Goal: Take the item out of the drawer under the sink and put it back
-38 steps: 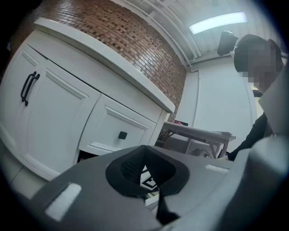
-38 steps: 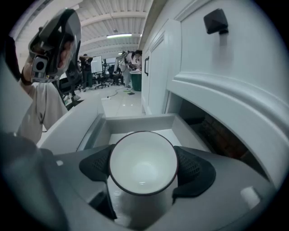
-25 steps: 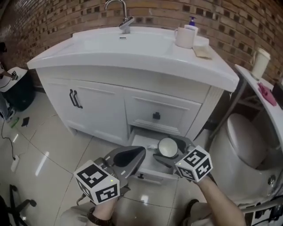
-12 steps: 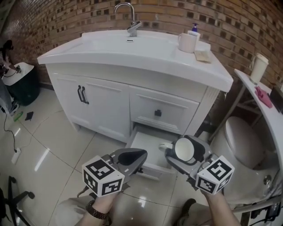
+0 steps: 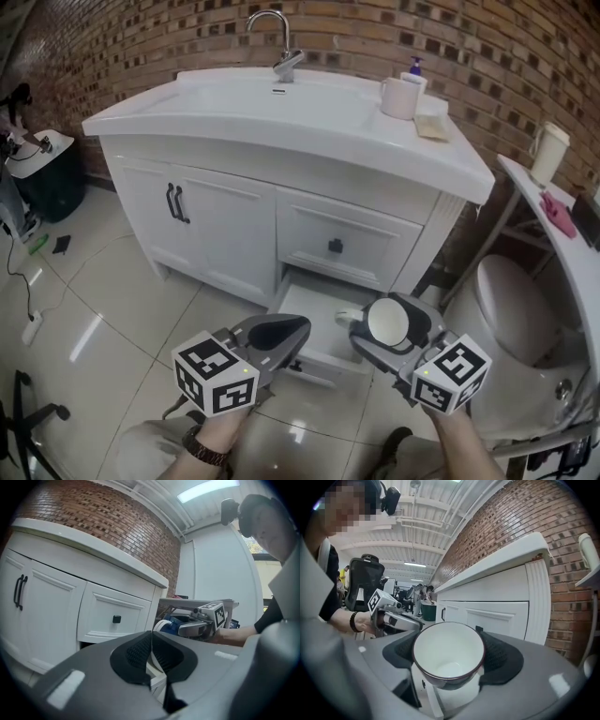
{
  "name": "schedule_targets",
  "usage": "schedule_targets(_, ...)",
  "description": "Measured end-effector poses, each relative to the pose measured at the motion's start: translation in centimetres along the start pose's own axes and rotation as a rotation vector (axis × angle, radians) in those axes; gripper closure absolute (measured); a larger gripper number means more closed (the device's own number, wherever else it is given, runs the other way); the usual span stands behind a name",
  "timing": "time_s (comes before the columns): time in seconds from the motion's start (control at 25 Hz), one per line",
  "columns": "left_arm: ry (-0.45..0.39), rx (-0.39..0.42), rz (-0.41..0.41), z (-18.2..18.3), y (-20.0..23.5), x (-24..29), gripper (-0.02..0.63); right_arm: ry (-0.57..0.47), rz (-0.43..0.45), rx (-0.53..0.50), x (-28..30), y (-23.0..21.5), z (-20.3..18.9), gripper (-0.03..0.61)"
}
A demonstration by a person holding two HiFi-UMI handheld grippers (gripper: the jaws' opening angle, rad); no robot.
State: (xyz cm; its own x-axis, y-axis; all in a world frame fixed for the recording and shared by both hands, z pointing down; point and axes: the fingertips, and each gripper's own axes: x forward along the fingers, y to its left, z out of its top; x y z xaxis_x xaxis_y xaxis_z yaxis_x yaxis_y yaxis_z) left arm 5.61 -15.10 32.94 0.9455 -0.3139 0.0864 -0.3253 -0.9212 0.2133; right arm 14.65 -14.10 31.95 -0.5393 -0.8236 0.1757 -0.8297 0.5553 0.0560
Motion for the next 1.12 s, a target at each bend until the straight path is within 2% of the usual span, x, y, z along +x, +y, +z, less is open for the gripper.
schedule_targets(0.16, -0.024, 0.015, 0.045, 0.5, 1.0, -0.2, 0.611, 0.014, 0.015, 0.005, 1.4, -0.8, -0.6, 0.178)
schedule_targets(0.28, -0.081, -0.004, 0.054, 1.7, 1.8, -0.3, 0.612, 0.062, 0.045, 0.016, 2.9, -1.4, -2.0, 0.178)
schedule_targets(0.48, -0.140, 0.021, 0.069, 2.6, 3.0, -0.6, 0.612, 0.254, 0.136, -0.006, 7.9, -1.8, -8.2, 0.178)
schedule_targets(0.76, -0.144, -0.043, 0.059, 2.8, 4.4, -0.4, 0.612, 0.540, 0.225, 0.002, 14.4, -2.7, -17.6, 0.178)
schedule_targets(1.12, -0.120, -0.028, 0.046, 2.5, 4.4, -0.4, 0.614, 0.546, 0.274, -0.031, 16.4, -2.7, -20.9, 0.176)
